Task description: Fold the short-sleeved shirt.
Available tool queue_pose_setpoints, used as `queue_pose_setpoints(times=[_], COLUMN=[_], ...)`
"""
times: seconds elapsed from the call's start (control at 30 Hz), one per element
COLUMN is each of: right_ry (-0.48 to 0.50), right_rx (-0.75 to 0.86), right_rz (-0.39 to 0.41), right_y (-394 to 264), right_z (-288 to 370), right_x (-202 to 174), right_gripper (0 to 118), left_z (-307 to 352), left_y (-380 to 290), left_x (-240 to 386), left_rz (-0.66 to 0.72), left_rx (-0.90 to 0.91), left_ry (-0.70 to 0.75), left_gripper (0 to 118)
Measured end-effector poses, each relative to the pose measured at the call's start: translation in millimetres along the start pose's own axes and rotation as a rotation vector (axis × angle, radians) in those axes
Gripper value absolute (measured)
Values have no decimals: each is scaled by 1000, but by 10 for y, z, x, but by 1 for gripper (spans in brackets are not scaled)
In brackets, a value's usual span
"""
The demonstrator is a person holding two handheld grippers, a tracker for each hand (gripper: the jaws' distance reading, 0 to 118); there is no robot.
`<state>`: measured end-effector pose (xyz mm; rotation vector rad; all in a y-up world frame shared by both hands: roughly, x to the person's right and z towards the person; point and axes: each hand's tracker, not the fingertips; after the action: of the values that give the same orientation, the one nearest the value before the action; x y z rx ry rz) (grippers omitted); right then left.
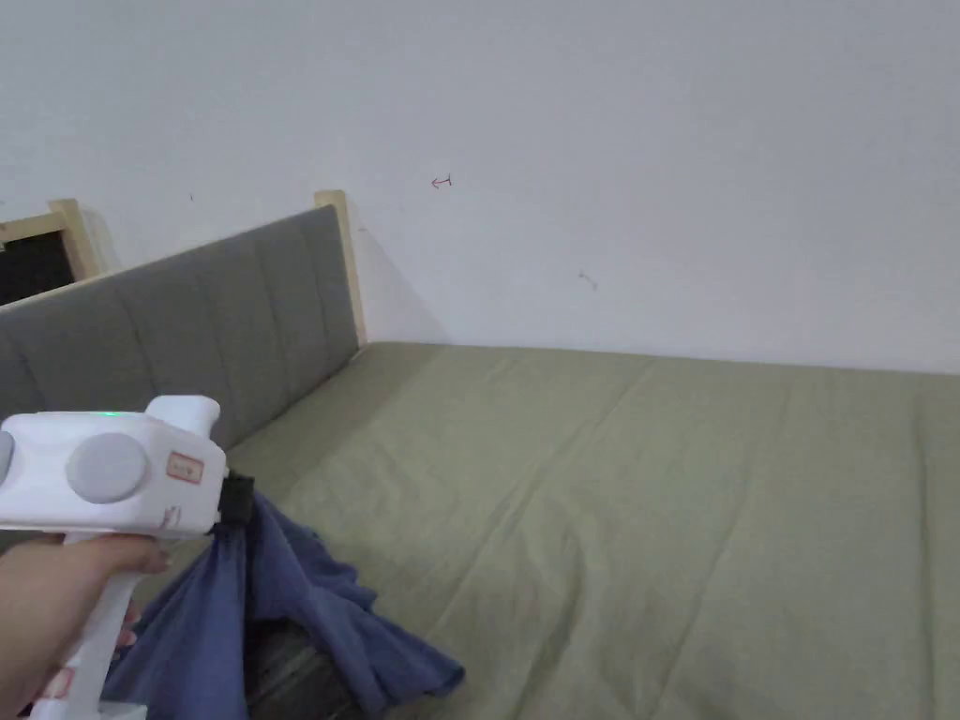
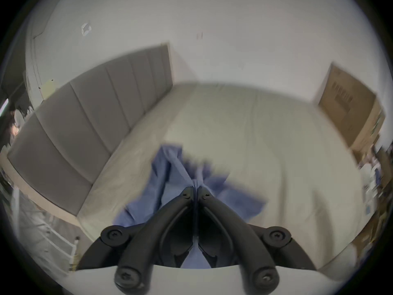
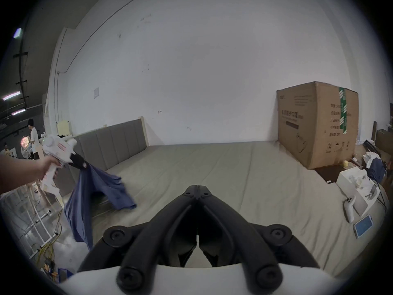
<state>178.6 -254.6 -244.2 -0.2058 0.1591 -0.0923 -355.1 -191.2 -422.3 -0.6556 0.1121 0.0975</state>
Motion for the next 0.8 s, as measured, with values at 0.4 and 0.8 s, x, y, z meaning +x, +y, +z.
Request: queue_pose_setpoints(times=[0.4, 0.8], right_ry=[-87, -251], right_rx=[112, 88], right_rz=[-78, -137], right_y=[222, 25], right_z=[651, 927], right_x=[534, 1108], right_gripper=[0, 0], left_z=[1584, 45], left_y=[795, -646], left_x=[1996, 4312], left_rz=[-103, -425], left_rx=[308, -119], left_ry=[-527, -668], left_gripper=[1, 1])
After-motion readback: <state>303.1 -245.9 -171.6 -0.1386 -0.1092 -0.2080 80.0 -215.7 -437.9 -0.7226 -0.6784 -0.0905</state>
